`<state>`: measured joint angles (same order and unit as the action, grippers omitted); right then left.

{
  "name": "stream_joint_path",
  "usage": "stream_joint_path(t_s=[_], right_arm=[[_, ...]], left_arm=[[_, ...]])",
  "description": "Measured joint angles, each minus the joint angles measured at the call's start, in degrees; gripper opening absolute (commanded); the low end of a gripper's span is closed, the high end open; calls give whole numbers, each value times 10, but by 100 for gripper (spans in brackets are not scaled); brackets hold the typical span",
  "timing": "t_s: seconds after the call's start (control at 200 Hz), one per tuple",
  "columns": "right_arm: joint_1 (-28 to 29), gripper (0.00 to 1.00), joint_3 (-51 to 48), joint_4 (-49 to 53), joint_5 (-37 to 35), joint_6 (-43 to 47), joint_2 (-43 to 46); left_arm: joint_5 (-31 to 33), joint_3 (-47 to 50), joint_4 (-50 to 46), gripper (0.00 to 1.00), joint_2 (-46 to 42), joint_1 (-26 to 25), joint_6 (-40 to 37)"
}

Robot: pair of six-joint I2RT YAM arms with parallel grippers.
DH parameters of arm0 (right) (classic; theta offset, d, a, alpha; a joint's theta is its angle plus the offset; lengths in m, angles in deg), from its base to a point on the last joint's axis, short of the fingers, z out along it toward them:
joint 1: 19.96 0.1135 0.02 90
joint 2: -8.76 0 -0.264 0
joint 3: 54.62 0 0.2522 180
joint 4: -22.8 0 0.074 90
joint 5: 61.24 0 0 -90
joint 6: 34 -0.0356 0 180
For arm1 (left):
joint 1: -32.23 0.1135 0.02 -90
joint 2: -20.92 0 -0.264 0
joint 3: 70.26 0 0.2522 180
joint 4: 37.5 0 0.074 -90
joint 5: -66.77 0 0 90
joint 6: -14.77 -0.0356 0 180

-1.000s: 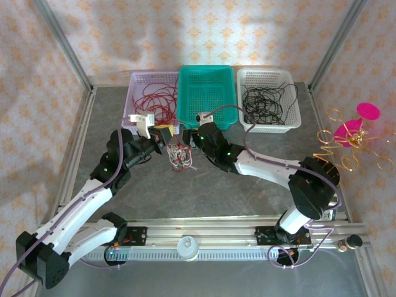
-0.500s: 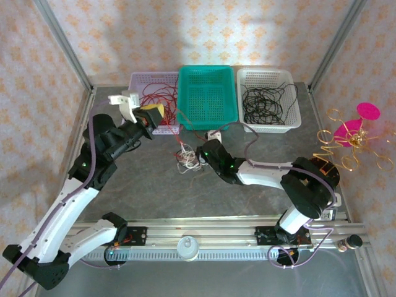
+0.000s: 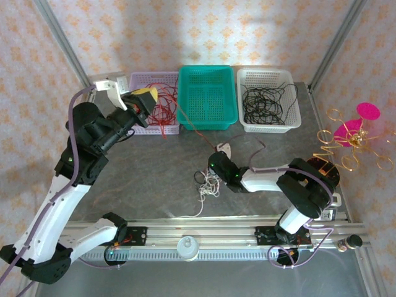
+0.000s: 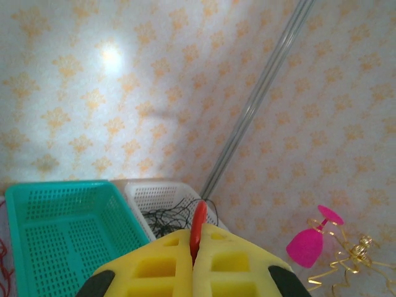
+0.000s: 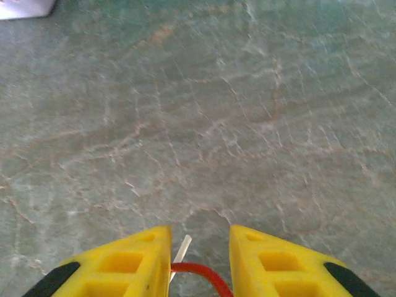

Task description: Untangle the cables

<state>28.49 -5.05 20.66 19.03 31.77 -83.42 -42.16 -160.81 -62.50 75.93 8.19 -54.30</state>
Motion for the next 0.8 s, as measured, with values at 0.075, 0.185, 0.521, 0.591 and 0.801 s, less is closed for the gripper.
stream_joint_path(t_s=[0.075,0.185,0.521,0.591,0.801], right_arm=[[0,39,-9,0,-4,-4,1],[-2,43,-14,2,-8,-6,7],[-45,65,-45,37,8,7,127],[-59,67,-57,47,15,16,155],[-68,69,-63,69,85,64,248]], left_arm=[[2,-12,0,0,0,0,0],[6,-14,0,0,0,0,0],[34,-28,1,0,14,0,0],[34,-47,1,0,26,0,-1],[33,-78,3,0,49,0,-5]])
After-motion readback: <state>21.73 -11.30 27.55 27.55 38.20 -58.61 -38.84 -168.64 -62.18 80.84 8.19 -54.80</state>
